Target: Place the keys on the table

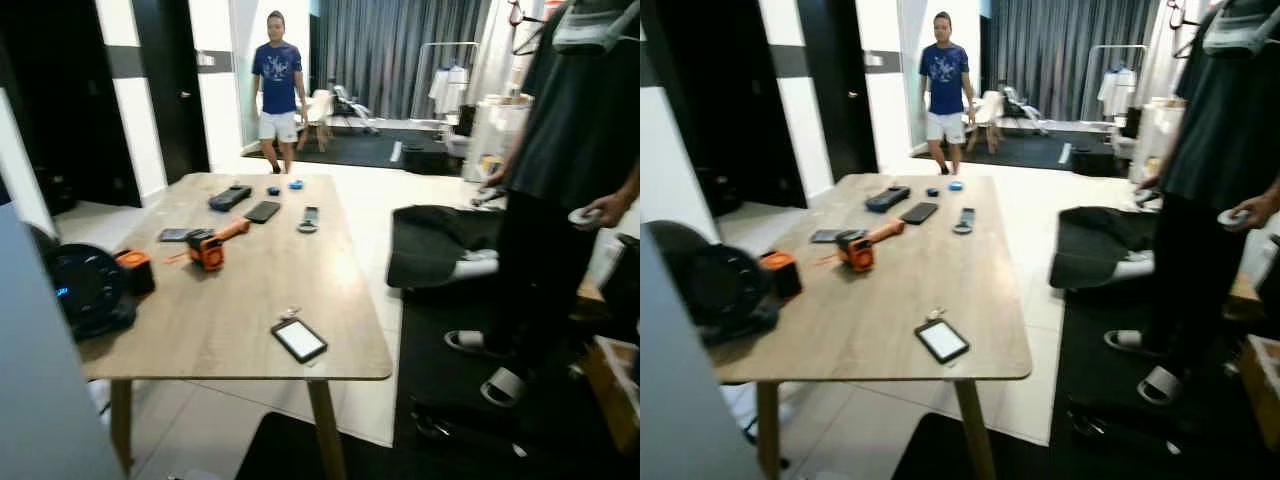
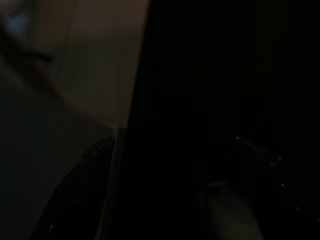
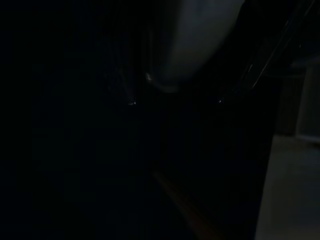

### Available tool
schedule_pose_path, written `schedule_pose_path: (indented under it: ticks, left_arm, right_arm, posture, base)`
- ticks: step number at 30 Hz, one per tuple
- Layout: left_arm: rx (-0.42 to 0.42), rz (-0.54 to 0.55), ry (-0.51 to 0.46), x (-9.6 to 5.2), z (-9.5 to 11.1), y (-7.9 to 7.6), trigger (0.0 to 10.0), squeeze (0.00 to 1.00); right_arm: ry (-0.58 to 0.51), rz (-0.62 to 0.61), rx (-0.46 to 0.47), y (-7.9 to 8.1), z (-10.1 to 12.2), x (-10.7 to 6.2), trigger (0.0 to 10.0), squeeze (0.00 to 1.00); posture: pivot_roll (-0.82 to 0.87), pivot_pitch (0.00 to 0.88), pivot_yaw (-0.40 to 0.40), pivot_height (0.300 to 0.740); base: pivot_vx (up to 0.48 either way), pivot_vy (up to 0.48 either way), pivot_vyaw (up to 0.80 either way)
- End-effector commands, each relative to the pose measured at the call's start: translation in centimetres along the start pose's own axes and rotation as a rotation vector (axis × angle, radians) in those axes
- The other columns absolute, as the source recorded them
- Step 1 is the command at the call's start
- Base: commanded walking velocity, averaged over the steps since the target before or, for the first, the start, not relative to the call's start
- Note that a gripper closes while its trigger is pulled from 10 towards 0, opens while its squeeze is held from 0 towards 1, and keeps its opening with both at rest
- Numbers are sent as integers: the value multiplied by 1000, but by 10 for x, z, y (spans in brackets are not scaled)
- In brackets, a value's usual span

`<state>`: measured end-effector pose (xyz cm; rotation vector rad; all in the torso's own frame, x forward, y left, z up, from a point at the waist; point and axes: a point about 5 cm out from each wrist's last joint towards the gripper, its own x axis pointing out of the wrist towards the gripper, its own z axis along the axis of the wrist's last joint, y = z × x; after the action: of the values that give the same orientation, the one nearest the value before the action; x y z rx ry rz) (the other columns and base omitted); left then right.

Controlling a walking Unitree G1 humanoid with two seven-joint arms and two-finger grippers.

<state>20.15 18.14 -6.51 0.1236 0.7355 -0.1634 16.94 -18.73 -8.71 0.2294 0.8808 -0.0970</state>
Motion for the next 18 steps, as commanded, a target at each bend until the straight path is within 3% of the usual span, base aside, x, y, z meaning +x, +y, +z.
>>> schedule_pose_path:
  ticks: [1, 5, 18]
  left_arm:
    - [-7, -1, 8, -1, -3, 0, 10000, 0]
    - [-4, -1, 7, -1, -2, 1, 10000, 0]
    - [20, -3, -4, -1, 1, 3, 10000, 0]
  right_arm:
    - [-3, -5, 17, -1, -1, -1, 10000, 0]
    - [-4, -5, 19, 0, -1, 0, 10000, 0]
    - [-4, -6, 27, 2, -3, -1, 10000, 0]
  posture:
    - [78, 12, -5, 740]
    - [78, 12, -3, 740]
    - [83, 8, 5, 740]
  base:
    - [-330, 0, 0]
    - [-300, 0, 0]
    - [0, 0, 0]
